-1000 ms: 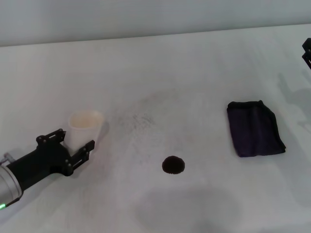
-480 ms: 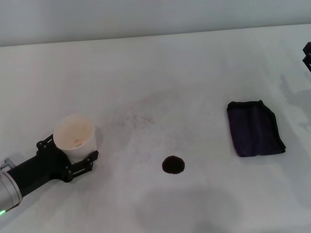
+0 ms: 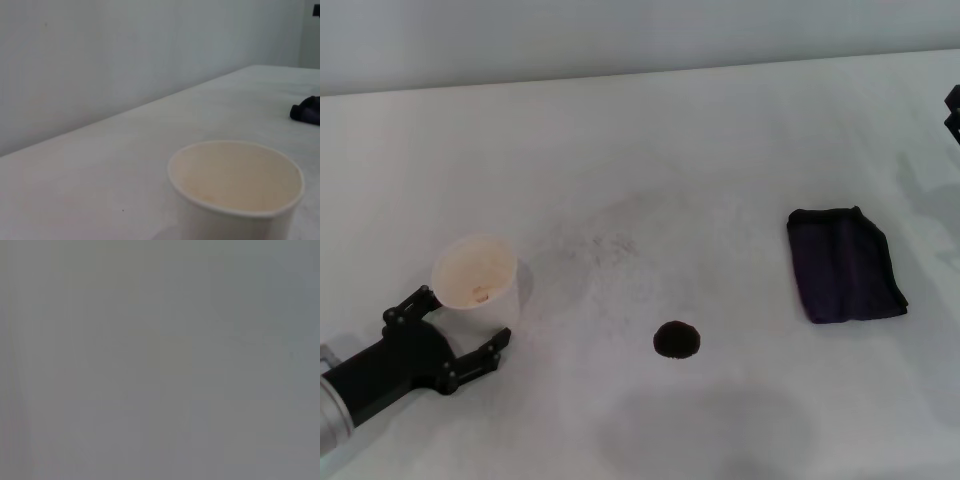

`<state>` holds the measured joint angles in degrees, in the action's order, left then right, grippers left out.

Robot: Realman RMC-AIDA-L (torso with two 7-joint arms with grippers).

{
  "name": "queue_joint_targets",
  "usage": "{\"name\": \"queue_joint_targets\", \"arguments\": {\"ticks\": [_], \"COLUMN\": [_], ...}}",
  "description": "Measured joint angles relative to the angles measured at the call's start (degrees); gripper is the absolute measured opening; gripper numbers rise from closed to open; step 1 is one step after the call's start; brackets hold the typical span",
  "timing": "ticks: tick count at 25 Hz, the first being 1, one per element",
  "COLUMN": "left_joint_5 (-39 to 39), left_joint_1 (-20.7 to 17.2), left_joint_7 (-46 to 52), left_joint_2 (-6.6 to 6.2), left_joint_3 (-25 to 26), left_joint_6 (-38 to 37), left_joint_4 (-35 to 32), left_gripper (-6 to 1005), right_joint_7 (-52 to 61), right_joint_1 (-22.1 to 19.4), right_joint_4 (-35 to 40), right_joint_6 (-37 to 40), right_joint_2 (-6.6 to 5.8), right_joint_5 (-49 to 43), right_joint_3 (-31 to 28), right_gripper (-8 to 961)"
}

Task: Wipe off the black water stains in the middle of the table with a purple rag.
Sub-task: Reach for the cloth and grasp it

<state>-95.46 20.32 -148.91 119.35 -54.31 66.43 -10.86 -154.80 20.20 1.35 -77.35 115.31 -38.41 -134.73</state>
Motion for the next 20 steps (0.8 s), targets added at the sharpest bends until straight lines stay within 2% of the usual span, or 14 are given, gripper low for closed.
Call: {"name": "queue_joint_targets", "arguments": {"ticks": [6, 10, 16, 20], "left_joint_5": [-1.84, -4.35, -14.87, -21.67], "left_joint_1": [-2.7, -6.2, -10.52, -13.4], "left_joint_7": [-2.29, -4.02, -7.63, -8.13], "left_joint_2": [-0.11, -0.2, -0.38, -0.52], "left_joint_3": [0.08, 0.1, 0.1, 0.16], "left_joint_6": [1.95, 4.75, 6.8, 7.69], "left_joint_4": [-0.55, -1.49, -2.45, -5.58], "left_gripper": [875, 875, 874, 874], "right_joint_7": [0.23, 2.86, 17.6, 33.29], "right_joint_1": [0.02, -0.01, -0.99, -3.11], "right_joint_4": [-0.87, -1.21, -4.5, -11.54], "right_joint_6": [-0.75, -2.91, -1.81, 3.44], "right_joint_2": [-0.02, -0.13, -0.56, -1.05], "right_joint_5": [0.0, 0.0, 0.0, 0.0], "right_joint_3": [1.06, 1.46, 3.32, 9.01], "right_gripper": [659, 656, 653, 650]}}
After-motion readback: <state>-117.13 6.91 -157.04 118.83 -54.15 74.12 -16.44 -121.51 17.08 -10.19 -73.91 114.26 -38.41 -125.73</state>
